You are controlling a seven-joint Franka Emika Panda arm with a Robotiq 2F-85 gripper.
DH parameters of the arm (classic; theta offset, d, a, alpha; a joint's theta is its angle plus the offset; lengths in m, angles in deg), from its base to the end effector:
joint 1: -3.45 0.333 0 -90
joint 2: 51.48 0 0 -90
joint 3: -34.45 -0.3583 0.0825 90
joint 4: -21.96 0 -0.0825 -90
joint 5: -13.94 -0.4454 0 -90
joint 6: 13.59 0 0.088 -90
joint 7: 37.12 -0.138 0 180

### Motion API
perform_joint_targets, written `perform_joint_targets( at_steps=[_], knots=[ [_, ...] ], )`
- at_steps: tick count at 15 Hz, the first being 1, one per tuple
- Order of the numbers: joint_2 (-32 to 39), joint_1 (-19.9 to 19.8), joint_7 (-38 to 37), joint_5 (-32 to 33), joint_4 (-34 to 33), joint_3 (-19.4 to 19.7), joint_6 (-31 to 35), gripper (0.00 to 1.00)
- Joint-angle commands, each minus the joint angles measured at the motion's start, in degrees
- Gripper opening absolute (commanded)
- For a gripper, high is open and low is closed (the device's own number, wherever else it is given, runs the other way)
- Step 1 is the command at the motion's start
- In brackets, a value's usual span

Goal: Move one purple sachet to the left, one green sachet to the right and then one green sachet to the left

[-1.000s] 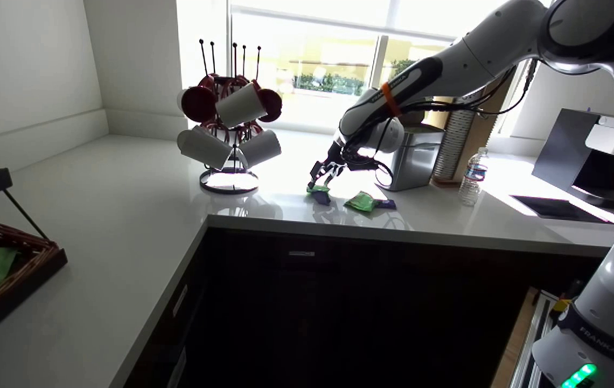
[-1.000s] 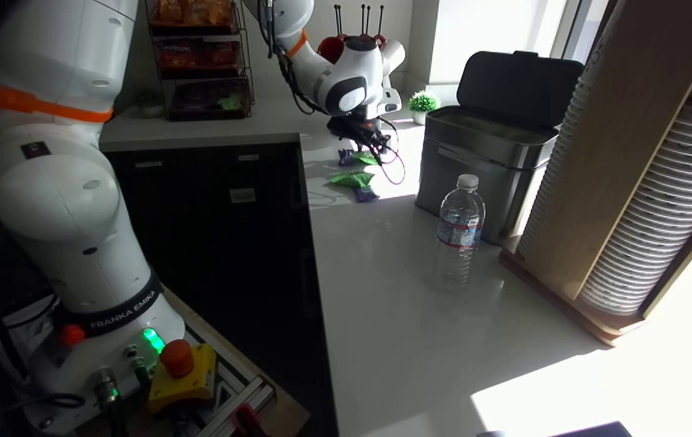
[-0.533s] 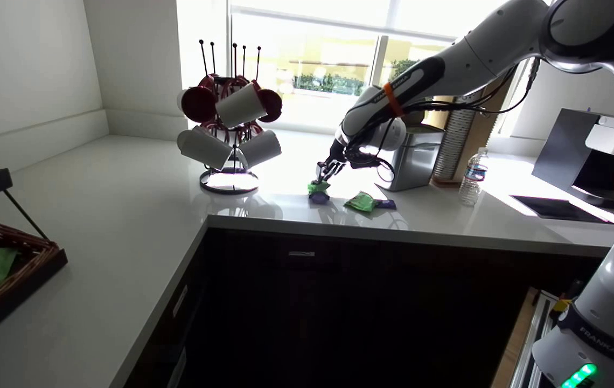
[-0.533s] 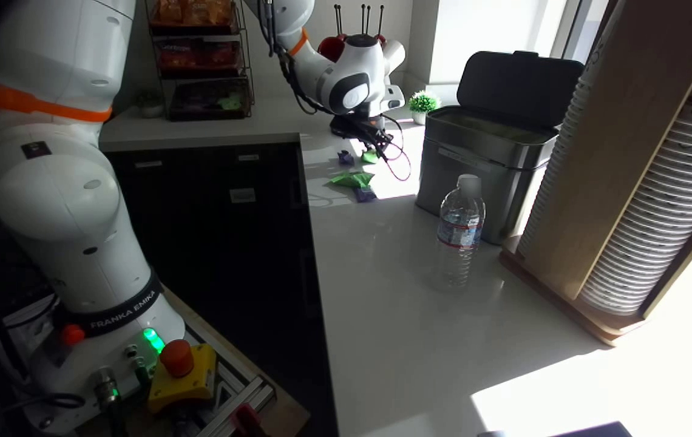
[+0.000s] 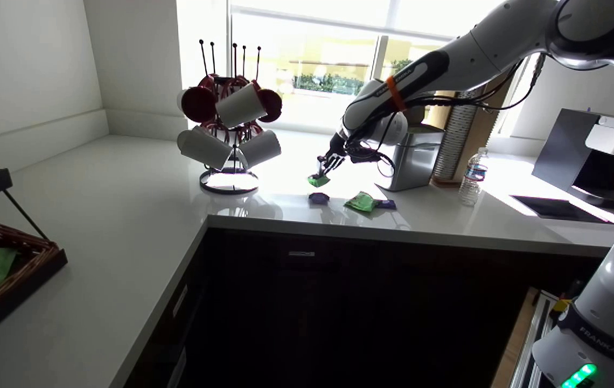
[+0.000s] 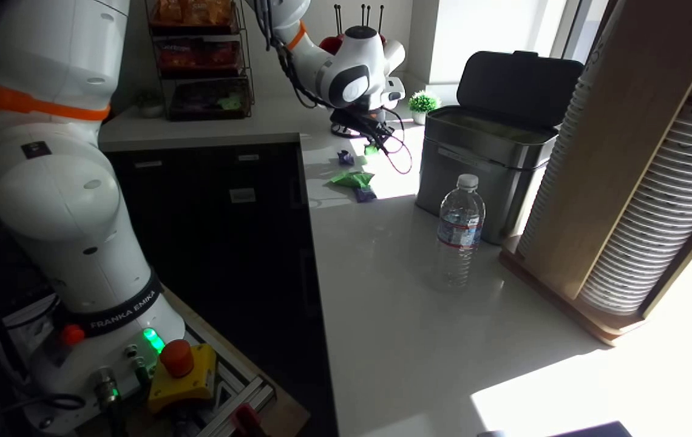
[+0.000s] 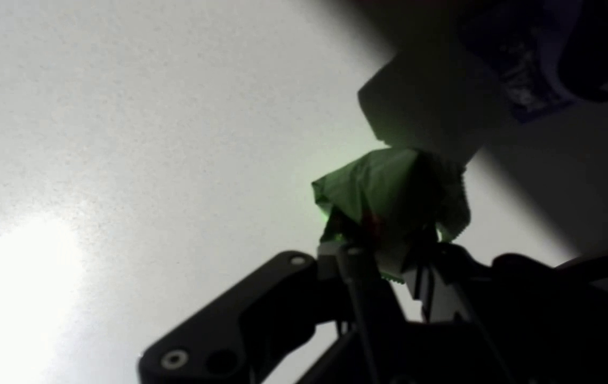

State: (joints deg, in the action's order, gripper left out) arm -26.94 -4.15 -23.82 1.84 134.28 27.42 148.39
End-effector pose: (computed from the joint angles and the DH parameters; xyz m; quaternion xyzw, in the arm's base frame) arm 0.7261 -0.0206 0.2696 -0.9734 -0.0065 -0.2234 0.0506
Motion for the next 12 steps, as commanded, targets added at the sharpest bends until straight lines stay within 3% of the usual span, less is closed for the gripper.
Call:
perform_joint_targets(
  at_steps=[1,6,12],
  knots=[
    [-2.1,0.5,-0.2,0.0,-0.1,-1.6,0.0,0.05],
    [-1.1,1.5,0.9,-0.4,-3.5,-4.6,-0.7,0.05],
    [1.0,3.5,0.2,0.3,-6.2,-5.1,-0.7,0.05]
  ],
)
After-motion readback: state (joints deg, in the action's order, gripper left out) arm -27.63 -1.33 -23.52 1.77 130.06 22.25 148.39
